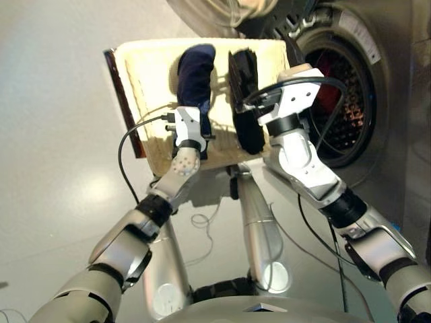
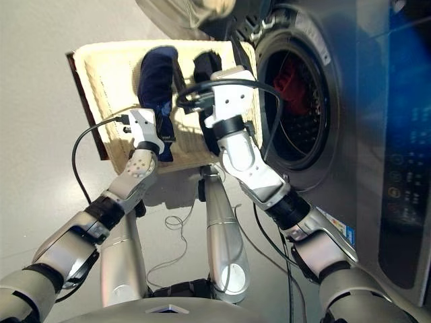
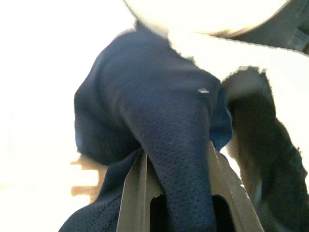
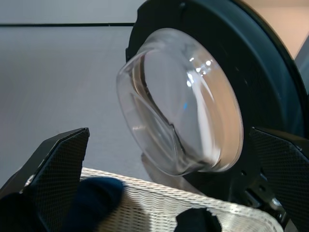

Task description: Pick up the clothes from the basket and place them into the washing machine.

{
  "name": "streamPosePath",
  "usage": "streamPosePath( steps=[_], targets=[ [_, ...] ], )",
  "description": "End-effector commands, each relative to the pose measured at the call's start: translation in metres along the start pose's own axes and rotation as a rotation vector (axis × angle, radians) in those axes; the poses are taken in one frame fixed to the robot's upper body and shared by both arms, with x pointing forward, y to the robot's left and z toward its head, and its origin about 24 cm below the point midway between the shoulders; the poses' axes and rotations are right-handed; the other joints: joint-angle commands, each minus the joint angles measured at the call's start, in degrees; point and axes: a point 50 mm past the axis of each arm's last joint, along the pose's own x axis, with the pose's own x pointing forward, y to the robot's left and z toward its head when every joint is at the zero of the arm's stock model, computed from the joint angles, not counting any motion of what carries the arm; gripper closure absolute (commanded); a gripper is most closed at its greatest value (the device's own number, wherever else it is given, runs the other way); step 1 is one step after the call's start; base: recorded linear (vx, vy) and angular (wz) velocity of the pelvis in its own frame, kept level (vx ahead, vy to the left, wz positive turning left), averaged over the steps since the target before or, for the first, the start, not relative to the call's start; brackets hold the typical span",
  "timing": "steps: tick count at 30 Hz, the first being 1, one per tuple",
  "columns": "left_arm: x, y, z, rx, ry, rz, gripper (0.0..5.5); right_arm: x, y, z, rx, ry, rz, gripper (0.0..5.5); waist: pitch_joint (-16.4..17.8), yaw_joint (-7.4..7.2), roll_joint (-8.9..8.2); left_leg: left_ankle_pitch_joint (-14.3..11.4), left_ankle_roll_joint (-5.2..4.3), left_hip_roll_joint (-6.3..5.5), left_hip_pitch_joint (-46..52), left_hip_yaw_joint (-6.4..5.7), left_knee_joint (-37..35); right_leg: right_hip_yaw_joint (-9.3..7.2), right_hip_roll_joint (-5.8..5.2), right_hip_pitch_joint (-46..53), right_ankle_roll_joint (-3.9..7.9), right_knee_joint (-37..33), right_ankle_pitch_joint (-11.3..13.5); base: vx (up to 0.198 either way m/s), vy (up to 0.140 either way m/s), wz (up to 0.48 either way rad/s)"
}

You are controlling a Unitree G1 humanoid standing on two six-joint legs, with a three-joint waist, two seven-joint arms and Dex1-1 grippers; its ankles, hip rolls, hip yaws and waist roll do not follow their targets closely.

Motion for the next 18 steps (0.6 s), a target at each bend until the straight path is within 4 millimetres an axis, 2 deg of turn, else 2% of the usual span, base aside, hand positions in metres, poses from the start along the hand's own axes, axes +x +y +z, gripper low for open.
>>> streamPosePath(
  steps=[1,4,5,6,7,9,10,11,16,18],
  targets=[
    [-0.008,-0.018,0.05,0.009,-0.29,-0.156,5.5,-0.001,-0.005,0.032,0.117,-0.132,0.066,0.0,-0.4,0.14,2.8,-1.7,-0.43,-2.77,6.2,1.19,-1.3,-0.09,-0.85,6.3,4.8,-8.0,5.6,0.067,0.022,0.125],
    [-0.012,-0.014,0.062,0.041,-0.354,-0.179,5.5,-0.001,-0.006,0.033,0.144,-0.124,0.092,0.0,-0.4,0.8,2.93,-1.3,-0.37,-2.96,8.8,0.96,-2.6,-0.35,-1.09,8.9,4.96,-9.4,6.0,0.019,0.007,0.039],
    [-0.018,-0.01,0.072,0.075,-0.407,-0.203,5.5,-0.002,-0.004,0.031,0.188,-0.092,0.123,0.0,-0.4,1.42,2.87,-1.4,-0.35,-3.08,10.7,1.02,-3.1,-0.51,-1.23,11.1,4.94,-10.1,6.0,0.0,0.0,0.0],
    [-0.018,-0.01,0.071,0.075,-0.406,-0.202,5.5,-0.002,-0.004,0.031,0.189,-0.091,0.124,0.0,-0.4,1.4,2.86,-1.4,-0.35,-3.08,10.8,1.02,-3.1,-0.52,-1.23,11.2,4.95,-10.2,6.0,0.056,0.002,0.016],
    [-0.024,-0.008,0.08,0.157,-0.466,-0.239,5.5,0.0,0.0,0.033,0.227,-0.067,0.185,0.0,-0.4,1.96,2.67,-1.7,-0.29,-3.11,12.4,0.76,-3.0,-0.7,-1.46,13.1,4.97,-10.3,5.6,0.0,0.0,0.0],
    [-0.025,-0.008,0.084,0.185,-0.485,-0.252,5.5,0.003,0.001,0.036,0.247,-0.065,0.215,0.0,-0.4,2.17,2.52,-1.6,-0.25,-3.24,12.9,0.68,-3.2,-0.77,-1.52,13.7,4.95,-10.7,5.8,0.0,0.0,0.0],
    [-0.028,-0.007,0.088,0.22,-0.515,-0.261,5.5,0.005,0.002,0.036,0.32,-0.047,0.225,0.0,-0.4,2.38,2.53,-1.7,-0.26,-3.25,13.3,0.59,-3.3,-0.72,-1.54,14.1,4.92,-10.7,5.7,0.0,0.0,0.0],
    [-0.031,-0.009,0.095,0.326,-0.565,-0.287,5.5,0.009,0.012,0.038,0.48,-0.006,0.282,0.0,-0.4,3.0,2.42,-1.9,-0.38,-3.19,14.4,0.6,-3.1,-0.83,-1.59,15.1,4.88,-10.4,5.4,0.0,0.0,0.0],
    [-0.041,-0.011,0.115,0.518,-0.708,-0.371,5.5,0.016,0.028,0.053,0.543,0.014,0.446,0.0,-0.4,3.9,2.63,-1.8,-0.44,-3.05,15.3,0.09,-2.9,-1.32,-1.94,16.7,4.68,-10.6,5.2,0.0,0.0,0.0],
    [-0.042,-0.014,0.117,0.571,-0.732,-0.406,5.5,0.02,0.033,0.059,0.539,0.017,0.494,0.0,-0.4,4.07,2.67,-1.9,-0.52,-3.0,15.5,0.08,-2.6,-1.46,-2.0,17.0,4.66,-10.4,5.0,0.0,0.0,0.0]
  ],
)
